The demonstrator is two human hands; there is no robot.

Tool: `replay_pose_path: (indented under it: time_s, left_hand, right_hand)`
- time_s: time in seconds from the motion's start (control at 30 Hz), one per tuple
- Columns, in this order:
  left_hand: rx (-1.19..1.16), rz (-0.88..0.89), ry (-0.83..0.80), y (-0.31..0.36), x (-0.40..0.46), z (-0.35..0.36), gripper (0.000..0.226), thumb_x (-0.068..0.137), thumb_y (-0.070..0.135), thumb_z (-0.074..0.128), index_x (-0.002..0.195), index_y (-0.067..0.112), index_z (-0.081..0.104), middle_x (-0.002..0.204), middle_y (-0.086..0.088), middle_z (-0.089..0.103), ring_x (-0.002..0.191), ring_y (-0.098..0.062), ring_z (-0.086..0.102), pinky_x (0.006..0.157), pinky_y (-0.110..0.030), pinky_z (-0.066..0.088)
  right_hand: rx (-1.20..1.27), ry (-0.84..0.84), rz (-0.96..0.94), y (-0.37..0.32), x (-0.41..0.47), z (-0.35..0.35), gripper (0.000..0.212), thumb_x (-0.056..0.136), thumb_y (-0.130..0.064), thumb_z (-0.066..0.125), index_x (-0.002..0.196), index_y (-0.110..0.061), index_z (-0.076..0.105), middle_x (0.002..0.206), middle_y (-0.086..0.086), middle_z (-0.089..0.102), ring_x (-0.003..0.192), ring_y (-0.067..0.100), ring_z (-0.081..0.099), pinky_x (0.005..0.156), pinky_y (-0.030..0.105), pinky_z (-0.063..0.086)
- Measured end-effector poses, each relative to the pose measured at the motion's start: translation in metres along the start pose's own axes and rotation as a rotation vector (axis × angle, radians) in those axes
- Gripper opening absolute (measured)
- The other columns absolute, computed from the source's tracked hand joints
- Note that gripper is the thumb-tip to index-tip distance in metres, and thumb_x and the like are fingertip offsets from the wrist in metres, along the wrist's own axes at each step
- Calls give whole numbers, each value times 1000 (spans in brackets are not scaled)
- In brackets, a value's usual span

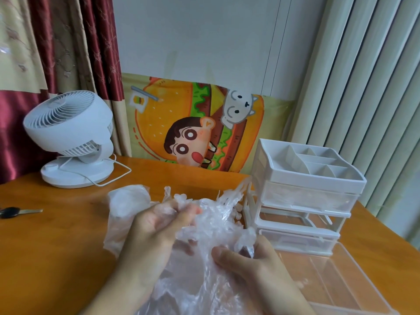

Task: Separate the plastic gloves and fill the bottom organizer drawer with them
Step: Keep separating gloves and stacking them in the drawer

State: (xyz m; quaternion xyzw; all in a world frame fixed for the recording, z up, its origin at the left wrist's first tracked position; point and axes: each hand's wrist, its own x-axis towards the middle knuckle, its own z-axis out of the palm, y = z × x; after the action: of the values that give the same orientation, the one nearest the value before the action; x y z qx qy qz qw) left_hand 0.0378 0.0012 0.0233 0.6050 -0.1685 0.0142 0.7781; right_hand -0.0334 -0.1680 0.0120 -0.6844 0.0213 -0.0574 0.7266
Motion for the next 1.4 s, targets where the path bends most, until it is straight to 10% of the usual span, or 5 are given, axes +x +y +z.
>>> replay_pose_path:
  time_s: [0.3,0.6,0.97,1.27,1.4]
  left_hand:
    - [-184,44,195,-1,14,-14,19,89,22,69,101,11,80,84,-10,71,71,-23,65,59,-23,57]
    - [-303,-271,-205,-9,15,-7,96,56,66,90,127,5,68,120,-21,74,108,-39,73,80,-43,64]
    - [44,-104,-115,-22,-2,9,17,93,21,67,97,19,83,96,-16,79,96,-32,76,94,-49,57]
    - [229,-157,-389,-27,-11,15,93,63,76,83,141,33,56,119,-3,76,116,-27,70,111,-45,46]
    - [326,-40,-219,-25,-12,21,22,92,46,74,108,31,78,99,7,80,97,-7,75,94,-27,55]
  right_hand:
    - [63,11,42,-1,1,-4,9,70,-19,88,76,-17,82,86,19,73,89,40,65,86,47,47]
    - [416,318,-123,-2,8,-17,30,97,-9,67,110,18,66,112,40,70,111,56,68,99,61,55]
    - [224,499,-146,8,14,-16,71,72,-42,96,102,14,65,100,35,70,100,53,70,105,67,51]
    - [179,489,-182,7,10,-15,10,92,-24,80,82,-22,83,85,8,81,83,27,80,82,48,63]
    - [127,478,-183,6,9,-11,13,90,-30,82,90,-16,83,85,12,80,82,35,79,74,49,62]
